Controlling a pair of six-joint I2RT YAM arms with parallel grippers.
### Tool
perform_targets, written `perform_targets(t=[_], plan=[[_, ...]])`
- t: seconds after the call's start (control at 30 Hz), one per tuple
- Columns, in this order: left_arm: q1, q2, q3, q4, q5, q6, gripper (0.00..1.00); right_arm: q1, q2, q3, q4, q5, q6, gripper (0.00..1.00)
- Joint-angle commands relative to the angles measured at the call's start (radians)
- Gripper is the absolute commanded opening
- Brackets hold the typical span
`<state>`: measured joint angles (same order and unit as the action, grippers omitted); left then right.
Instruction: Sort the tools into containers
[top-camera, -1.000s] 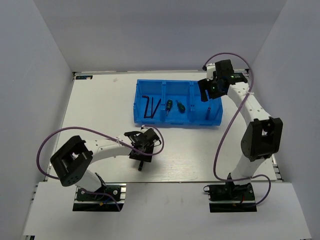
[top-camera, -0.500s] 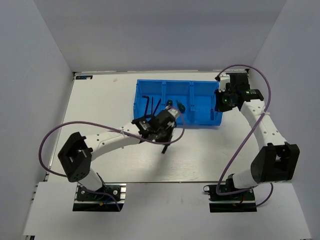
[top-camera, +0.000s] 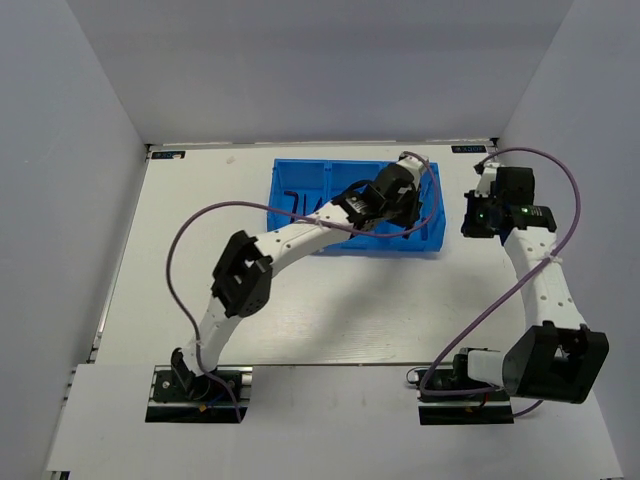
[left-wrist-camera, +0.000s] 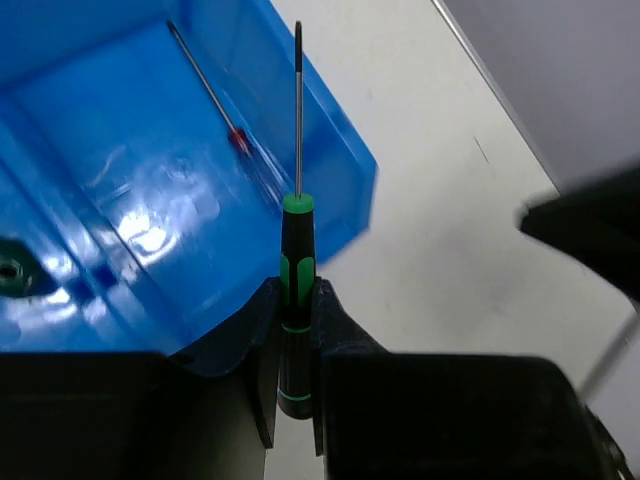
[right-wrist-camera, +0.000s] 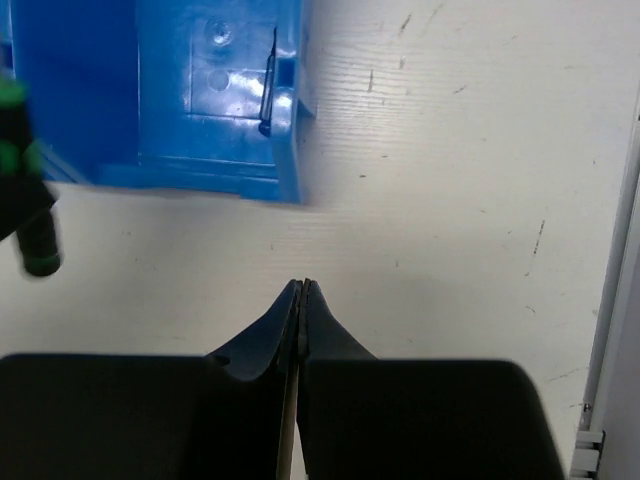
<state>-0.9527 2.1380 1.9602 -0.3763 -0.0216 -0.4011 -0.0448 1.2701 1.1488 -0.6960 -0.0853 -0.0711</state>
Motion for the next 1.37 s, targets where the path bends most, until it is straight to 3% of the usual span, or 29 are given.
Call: perform_targets(t=[0.0,0.13,0.17,0.2,0.27,0.3,0.4,0.53,0.6,0.67,0.7,0.73,0.77,0.8,0.87,0.9,0.93,0.97,1.07,1.1,1.13,1.17,1.33], plan=[[0.006,0.08,0.181,-0.001,-0.118,-0.008,0.0,-0.027,-0.063,-0.05,0.024,-0.025,0.036,0.0],[0.015,0.21,0.398,-0.068,-0.202,0.002,0.03,-0.043,-0.113,-0.113,0.05,-0.045,0.027,0.0],[0.015,0.226,0.413,-0.069,-0.215,0.002,0.23,-0.044,-0.12,-0.122,0.052,-0.05,0.01,0.19],[0.015,0.235,0.413,-0.069,-0.215,0.002,0.4,-0.046,-0.124,-0.139,0.058,-0.054,0.008,0.29],[0.025,0.235,0.413,-0.055,-0.204,0.015,0.66,-0.052,-0.123,-0.146,0.072,-0.073,-0.005,0.45],[0.025,0.235,0.413,-0.055,-0.192,0.028,0.81,-0.052,-0.117,-0.156,0.085,-0.094,-0.007,0.49],[0.034,0.208,0.433,-0.046,-0.167,0.056,0.91,-0.055,-0.083,-0.149,0.118,-0.145,-0.013,0.56],[0.034,0.061,0.361,-0.061,-0.259,0.082,0.92,-0.052,0.001,-0.091,0.159,-0.205,-0.021,0.62],[0.034,-0.11,0.186,-0.079,-0.387,0.082,0.91,-0.05,0.08,-0.029,0.164,-0.22,-0.021,0.64],[0.043,-0.247,0.024,-0.107,-0.48,0.082,0.81,-0.049,0.156,0.014,0.167,-0.229,-0.021,0.64],[0.043,-0.321,-0.153,-0.116,-0.551,0.041,0.74,-0.05,0.169,0.037,0.168,-0.231,-0.021,0.65],[0.057,-0.469,-0.243,-0.131,-0.589,0.007,0.54,-0.049,0.192,0.043,0.173,-0.231,-0.021,0.65],[0.077,-0.545,-0.327,-0.162,-0.615,-0.028,0.44,-0.046,0.201,0.051,0.203,-0.229,-0.021,0.65],[0.086,-0.617,-0.484,-0.182,-0.665,-0.098,0.38,-0.047,0.206,0.058,0.208,-0.22,-0.021,0.65],[0.109,-0.812,-0.613,-0.24,-0.696,-0.187,0.36,-0.046,0.235,0.077,0.213,-0.203,-0.015,0.65],[0.133,-0.866,-0.708,-0.304,-0.705,-0.265,0.39,-0.049,0.236,0.101,0.204,-0.189,-0.015,0.65],[0.134,-0.913,-0.743,-0.334,-0.706,-0.298,0.59,-0.052,0.23,0.123,0.191,-0.195,-0.035,0.63],[0.149,-0.996,-0.8,-0.352,-0.672,-0.315,0.71,-0.05,0.224,0.129,0.164,-0.217,-0.048,0.61],[0.158,-1.081,-0.878,-0.362,-0.557,-0.296,1.0,-0.043,0.137,0.109,0.135,-0.268,-0.137,0.59],[0.158,-1.124,-0.897,-0.336,-0.528,-0.282,1.0,-0.04,0.115,0.077,0.147,-0.261,-0.145,0.61],[0.158,-1.142,-0.914,-0.32,-0.503,-0.247,1.0,-0.035,0.073,0.057,0.147,-0.225,-0.119,0.84],[0.158,-1.158,-0.937,-0.32,-0.489,-0.246,1.0,-0.024,0.063,0.063,0.132,-0.203,-0.101,0.9],[0.158,-1.227,-0.959,-0.285,-0.479,-0.193,1.0,-0.03,0.013,0.082,-0.051,-0.137,-0.024,0.9]])
